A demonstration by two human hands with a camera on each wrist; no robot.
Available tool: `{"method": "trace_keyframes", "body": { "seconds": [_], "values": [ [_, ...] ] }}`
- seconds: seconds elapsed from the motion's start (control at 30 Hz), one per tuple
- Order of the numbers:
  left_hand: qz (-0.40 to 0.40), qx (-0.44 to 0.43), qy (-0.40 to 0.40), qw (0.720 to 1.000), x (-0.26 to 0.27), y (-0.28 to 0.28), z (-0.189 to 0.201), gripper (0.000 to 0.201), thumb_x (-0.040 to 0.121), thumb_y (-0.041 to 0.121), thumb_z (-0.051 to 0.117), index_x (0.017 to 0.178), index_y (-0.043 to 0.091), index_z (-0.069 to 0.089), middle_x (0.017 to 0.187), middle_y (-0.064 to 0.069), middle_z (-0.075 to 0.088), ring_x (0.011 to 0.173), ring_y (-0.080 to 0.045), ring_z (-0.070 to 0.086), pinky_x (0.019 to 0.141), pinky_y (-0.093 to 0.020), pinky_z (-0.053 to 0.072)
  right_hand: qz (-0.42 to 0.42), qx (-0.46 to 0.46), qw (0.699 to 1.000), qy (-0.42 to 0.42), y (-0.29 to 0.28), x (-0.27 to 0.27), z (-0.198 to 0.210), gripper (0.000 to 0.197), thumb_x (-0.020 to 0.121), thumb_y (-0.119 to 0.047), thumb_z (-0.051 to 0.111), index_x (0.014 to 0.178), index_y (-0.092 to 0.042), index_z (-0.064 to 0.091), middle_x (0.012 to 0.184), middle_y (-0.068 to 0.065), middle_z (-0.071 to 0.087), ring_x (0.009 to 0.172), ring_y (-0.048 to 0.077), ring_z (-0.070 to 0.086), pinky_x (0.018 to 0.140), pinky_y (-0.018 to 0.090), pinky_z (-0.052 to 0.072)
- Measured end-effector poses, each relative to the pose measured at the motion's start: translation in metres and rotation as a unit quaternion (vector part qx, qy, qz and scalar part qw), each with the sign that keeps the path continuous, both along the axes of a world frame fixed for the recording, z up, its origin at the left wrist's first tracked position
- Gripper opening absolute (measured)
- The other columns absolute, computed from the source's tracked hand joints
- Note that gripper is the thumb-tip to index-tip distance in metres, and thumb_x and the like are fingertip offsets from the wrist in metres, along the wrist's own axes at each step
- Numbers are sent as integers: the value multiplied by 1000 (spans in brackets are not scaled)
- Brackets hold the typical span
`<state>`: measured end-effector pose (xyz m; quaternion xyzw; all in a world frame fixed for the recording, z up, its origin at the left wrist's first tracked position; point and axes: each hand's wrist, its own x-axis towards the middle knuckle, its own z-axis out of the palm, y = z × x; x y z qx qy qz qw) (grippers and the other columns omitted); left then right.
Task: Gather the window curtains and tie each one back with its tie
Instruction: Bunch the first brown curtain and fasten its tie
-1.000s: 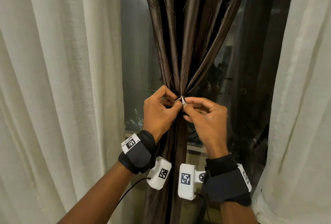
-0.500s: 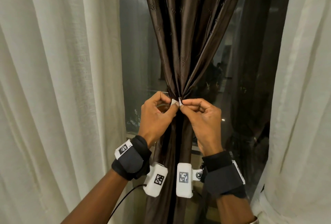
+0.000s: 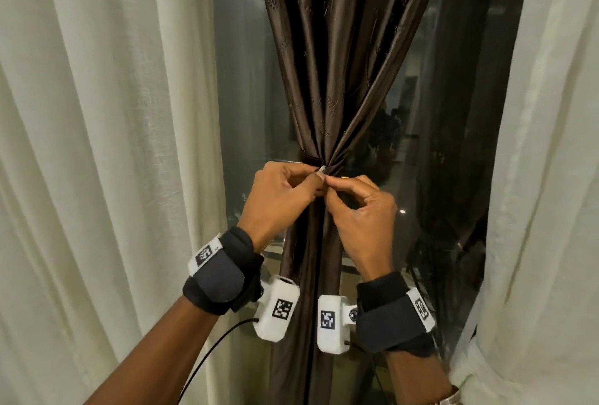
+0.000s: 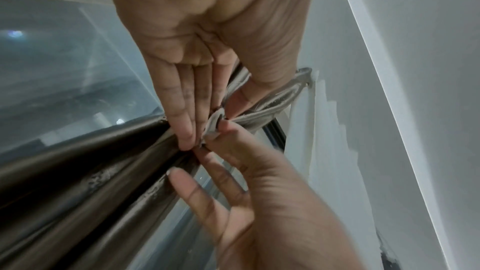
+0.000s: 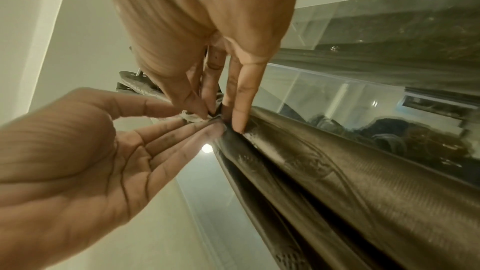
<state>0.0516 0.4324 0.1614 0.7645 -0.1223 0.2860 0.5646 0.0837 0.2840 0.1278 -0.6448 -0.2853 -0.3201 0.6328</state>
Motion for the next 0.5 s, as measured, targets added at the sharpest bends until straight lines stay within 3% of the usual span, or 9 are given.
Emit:
{"method": "trace_keyframes", "body": {
  "seconds": [0.1, 0.2, 0.27, 0.37, 0.43, 0.5],
  "values": [
    [-11, -29, -14, 999, -1, 1, 3, 22, 101, 27, 74, 105, 8, 84, 92, -7, 84, 90, -15, 82, 87, -34, 65, 45, -28, 998, 26, -4, 3, -1, 24, 97, -1, 72, 109, -18, 83, 102, -12, 76, 100, 13, 77, 82, 43, 67],
    [8, -59, -14, 998, 6, 4, 1, 18, 101, 17, 73, 103, 1, 81, 88, -15, 83, 85, -24, 82, 85, -42, 68, 103, -69, 991, 40, -19, 4, 8, 24, 100, -8, 72, 120, -18, 81, 111, -9, 80, 109, 12, 76, 87, 41, 67],
    [37, -12, -42, 998, 13, 4, -4, 14, 102, 16, 73, 102, 6, 82, 85, -8, 83, 81, -21, 82, 83, -47, 68, 145, -32, 985, 84, -28, 5, 18, 27, 98, -13, 75, 125, -18, 77, 108, -2, 82, 106, 15, 78, 79, 34, 67],
    [67, 46, -82, 993, 12, -2, -10, 21, 104, 28, 70, 98, 12, 83, 82, 2, 83, 78, -11, 81, 80, -42, 68, 102, 47, 989, 95, -36, 15, 18, 28, 92, -18, 82, 119, -16, 73, 96, 0, 79, 87, 15, 77, 66, 27, 60],
    [86, -3, -95, 992, 7, -1, -19, 31, 105, 36, 66, 94, 12, 81, 78, 1, 81, 75, -14, 81, 76, -35, 67, 97, 55, 987, 113, -38, 25, 6, 38, 89, -20, 85, 122, -21, 67, 103, -2, 72, 90, 15, 70, 72, 29, 57],
    [123, -81, -92, 985, 7, 7, -38, 30, 105, 38, 66, 93, 12, 74, 76, 0, 77, 72, -21, 78, 71, -37, 63, 114, -18, 981, 157, -37, 36, -12, 59, 86, -24, 88, 136, -29, 58, 123, -3, 69, 103, 15, 68, 88, 31, 59]
  ]
}}
